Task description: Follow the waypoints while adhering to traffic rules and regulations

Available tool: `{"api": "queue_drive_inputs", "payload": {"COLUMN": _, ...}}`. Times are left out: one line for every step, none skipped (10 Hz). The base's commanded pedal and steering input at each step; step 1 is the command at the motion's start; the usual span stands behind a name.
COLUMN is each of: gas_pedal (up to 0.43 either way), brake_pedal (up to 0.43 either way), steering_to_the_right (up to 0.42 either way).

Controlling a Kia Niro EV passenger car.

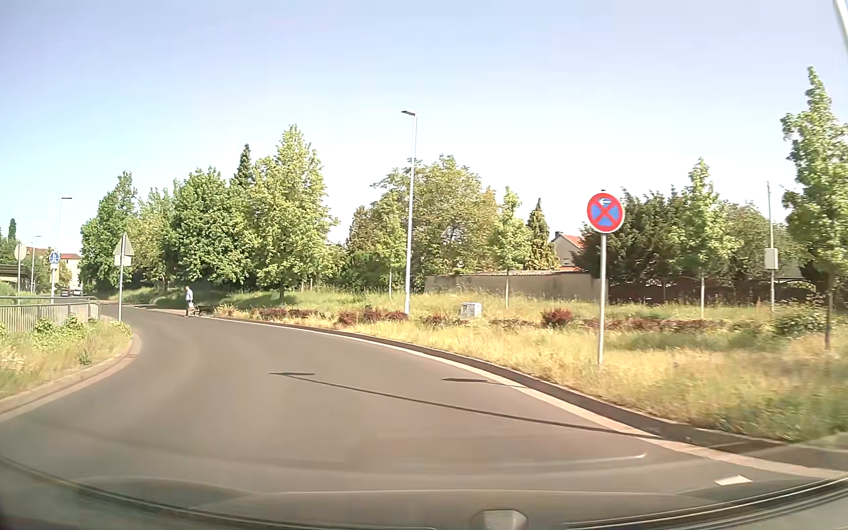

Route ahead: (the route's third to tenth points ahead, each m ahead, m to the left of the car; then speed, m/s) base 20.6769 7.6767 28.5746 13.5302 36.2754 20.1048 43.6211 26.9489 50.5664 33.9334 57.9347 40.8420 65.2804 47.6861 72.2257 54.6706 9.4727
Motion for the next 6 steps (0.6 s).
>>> {"api": "queue_drive_inputs", "payload": {"gas_pedal": 0.098, "brake_pedal": 0.030, "steering_to_the_right": -0.120}}
{"api": "queue_drive_inputs", "payload": {"gas_pedal": 0.059, "brake_pedal": 0.030, "steering_to_the_right": -0.118}}
{"api": "queue_drive_inputs", "payload": {"gas_pedal": 0.000, "brake_pedal": 0.030, "steering_to_the_right": -0.114}}
{"api": "queue_drive_inputs", "payload": {"gas_pedal": 0.000, "brake_pedal": 0.030, "steering_to_the_right": -0.112}}
{"api": "queue_drive_inputs", "payload": {"gas_pedal": 0.000, "brake_pedal": 0.030, "steering_to_the_right": -0.112}}
{"api": "queue_drive_inputs", "payload": {"gas_pedal": 0.000, "brake_pedal": 0.030, "steering_to_the_right": -0.112}}
